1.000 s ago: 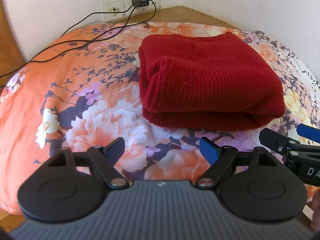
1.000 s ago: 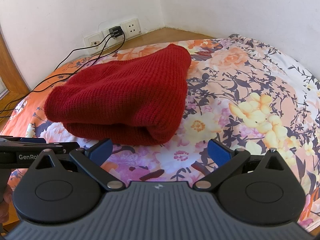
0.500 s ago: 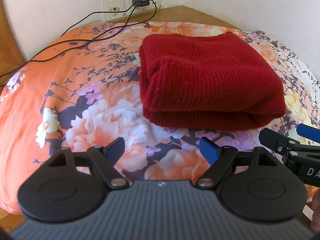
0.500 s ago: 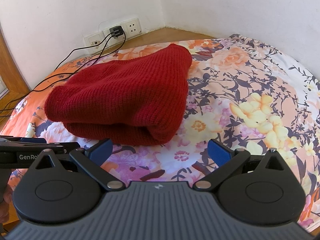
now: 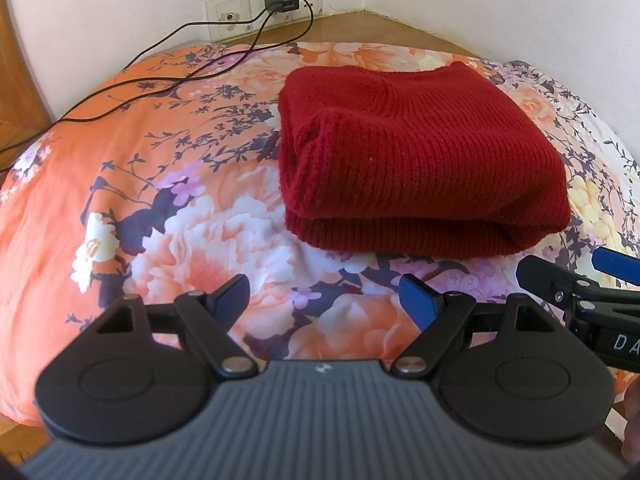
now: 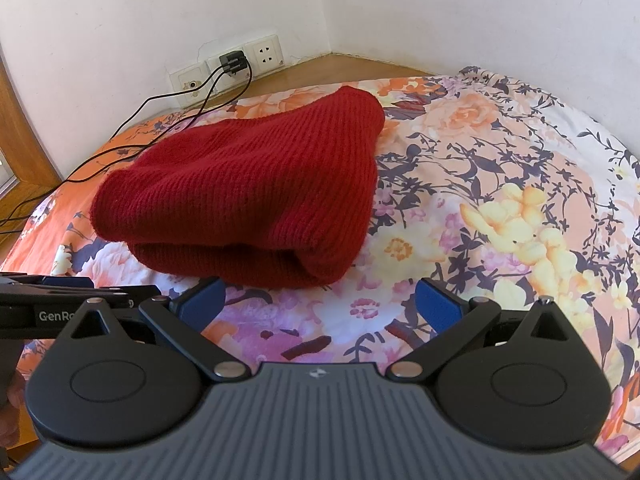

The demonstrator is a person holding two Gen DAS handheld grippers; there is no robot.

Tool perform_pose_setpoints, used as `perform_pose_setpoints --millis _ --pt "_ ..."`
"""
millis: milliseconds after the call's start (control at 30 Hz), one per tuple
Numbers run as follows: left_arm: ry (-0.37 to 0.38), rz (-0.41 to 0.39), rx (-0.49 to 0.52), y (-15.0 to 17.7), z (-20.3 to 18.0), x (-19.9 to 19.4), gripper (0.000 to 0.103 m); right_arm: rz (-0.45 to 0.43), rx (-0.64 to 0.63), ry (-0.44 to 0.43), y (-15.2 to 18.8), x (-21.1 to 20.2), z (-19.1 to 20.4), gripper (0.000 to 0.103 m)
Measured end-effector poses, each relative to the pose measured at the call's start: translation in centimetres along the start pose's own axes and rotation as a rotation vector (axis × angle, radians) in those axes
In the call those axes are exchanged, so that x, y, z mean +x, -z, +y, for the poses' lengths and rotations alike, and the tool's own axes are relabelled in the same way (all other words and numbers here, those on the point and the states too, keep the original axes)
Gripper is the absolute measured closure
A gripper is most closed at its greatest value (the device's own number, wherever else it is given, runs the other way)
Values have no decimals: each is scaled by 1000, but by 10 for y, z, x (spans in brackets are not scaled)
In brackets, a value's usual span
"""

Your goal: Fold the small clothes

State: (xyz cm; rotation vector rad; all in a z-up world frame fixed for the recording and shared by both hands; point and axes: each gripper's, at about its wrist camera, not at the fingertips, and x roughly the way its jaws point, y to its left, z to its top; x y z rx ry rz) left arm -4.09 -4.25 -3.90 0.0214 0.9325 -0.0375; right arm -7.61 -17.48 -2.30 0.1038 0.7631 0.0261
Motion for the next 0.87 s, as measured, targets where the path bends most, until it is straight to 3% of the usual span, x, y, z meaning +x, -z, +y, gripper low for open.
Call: perform_pose_setpoints --millis 867 --pt "4 -1 1 3 2 -1 20 2 1 0 1 1 2 0"
